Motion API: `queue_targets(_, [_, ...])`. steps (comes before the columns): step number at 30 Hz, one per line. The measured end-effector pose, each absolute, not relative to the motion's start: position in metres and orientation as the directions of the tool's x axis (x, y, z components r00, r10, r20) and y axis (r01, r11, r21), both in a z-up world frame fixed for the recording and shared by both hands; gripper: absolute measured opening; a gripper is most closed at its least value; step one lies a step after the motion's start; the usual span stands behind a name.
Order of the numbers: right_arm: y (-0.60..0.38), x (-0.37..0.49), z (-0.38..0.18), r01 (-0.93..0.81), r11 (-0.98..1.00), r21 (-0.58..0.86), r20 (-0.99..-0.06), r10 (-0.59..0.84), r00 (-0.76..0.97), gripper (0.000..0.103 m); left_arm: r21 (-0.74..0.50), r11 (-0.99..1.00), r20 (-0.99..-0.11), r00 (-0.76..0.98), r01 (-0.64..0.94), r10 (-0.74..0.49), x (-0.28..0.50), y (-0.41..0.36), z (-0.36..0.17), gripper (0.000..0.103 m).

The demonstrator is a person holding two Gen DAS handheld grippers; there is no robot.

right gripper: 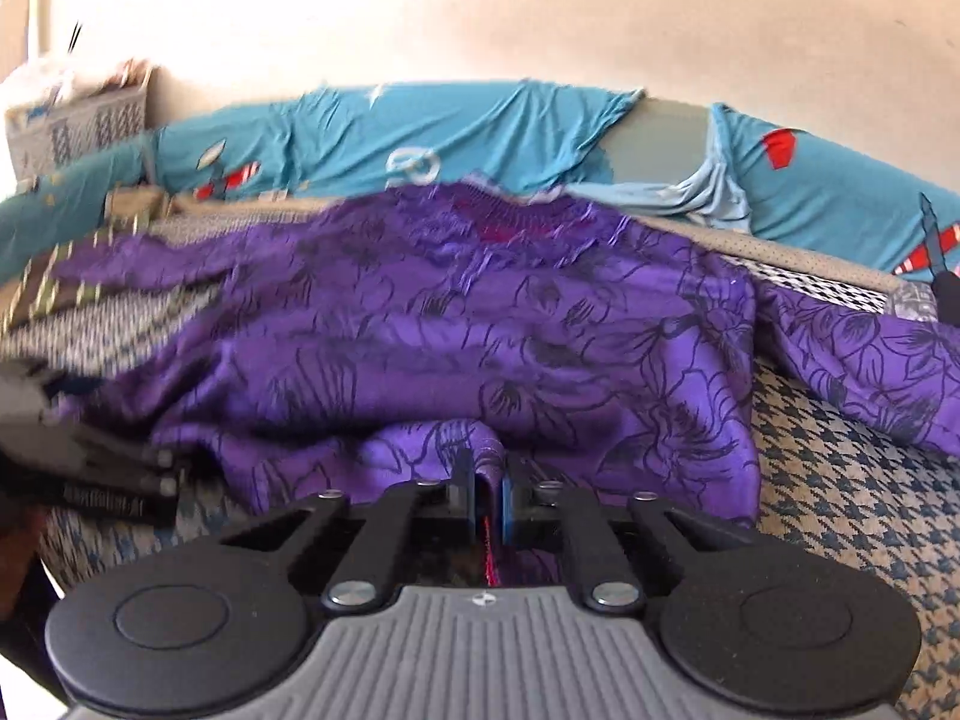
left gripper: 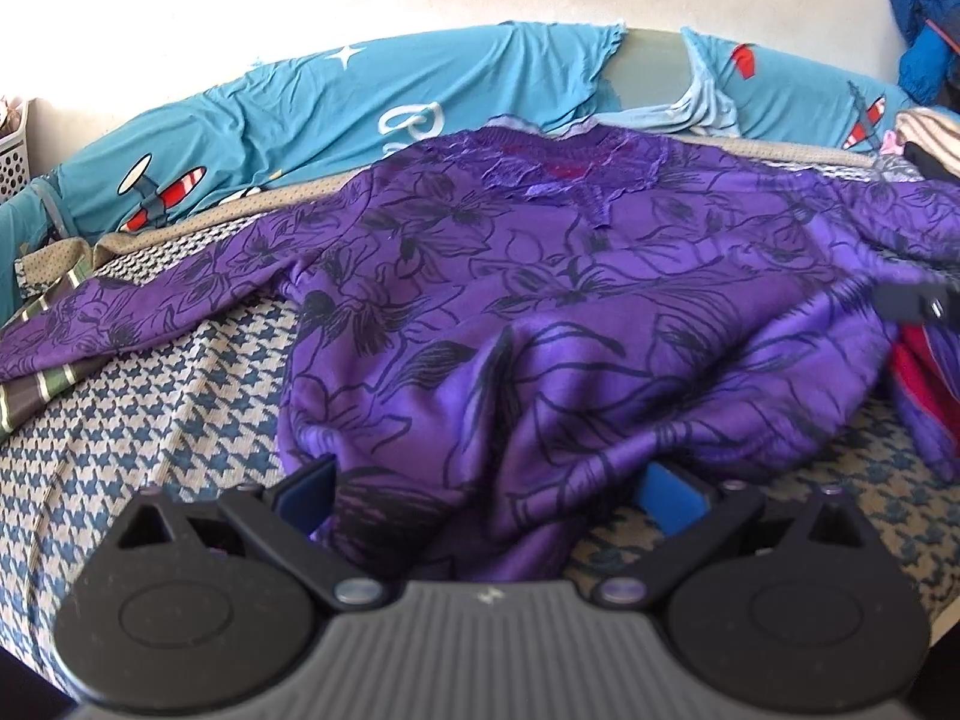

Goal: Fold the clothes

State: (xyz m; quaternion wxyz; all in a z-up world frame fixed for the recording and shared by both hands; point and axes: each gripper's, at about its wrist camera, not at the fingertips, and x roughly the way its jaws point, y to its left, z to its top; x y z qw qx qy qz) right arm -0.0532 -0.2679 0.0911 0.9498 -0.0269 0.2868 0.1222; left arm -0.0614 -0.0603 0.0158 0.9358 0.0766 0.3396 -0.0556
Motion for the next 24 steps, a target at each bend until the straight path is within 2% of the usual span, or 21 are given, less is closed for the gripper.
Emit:
queue_targets(4, [-0.284,-0.052,0.103,-0.177,0.975,0.133,-0.477,0.219,0.851,0.007,0.146,0.961,-0.609,0.787,0.235,-0.1,-0.075,-0.076,0.02,0.103])
queue_targets(11, [-0.303,-0.043,0.119,-0.114,0.945,0.307,-0.402,0.238,0.884,0.007,0.164,0.94,-0.623,0.77,0.299,-0.137,-0.08,-0.093,0.013,0.103])
queue_targets(14, [-0.307,-0.04,0.122,-0.108,0.933,0.344,-0.381,0.244,0.892,0.007,0.184,0.935,-0.616,0.777,0.302,-0.13,-0.08,-0.099,0.013,0.103])
queue_targets(19, [-0.311,-0.037,0.127,-0.104,0.918,0.382,-0.348,0.247,0.904,0.007,0.154,0.924,-0.614,0.766,0.351,-0.189,-0.08,-0.108,0.017,0.103])
queue_targets(24, [-0.315,-0.034,0.131,-0.091,0.909,0.406,-0.33,0.239,0.913,0.007,0.199,0.893,-0.605,0.767,0.404,-0.213,-0.086,-0.129,0.016,0.103])
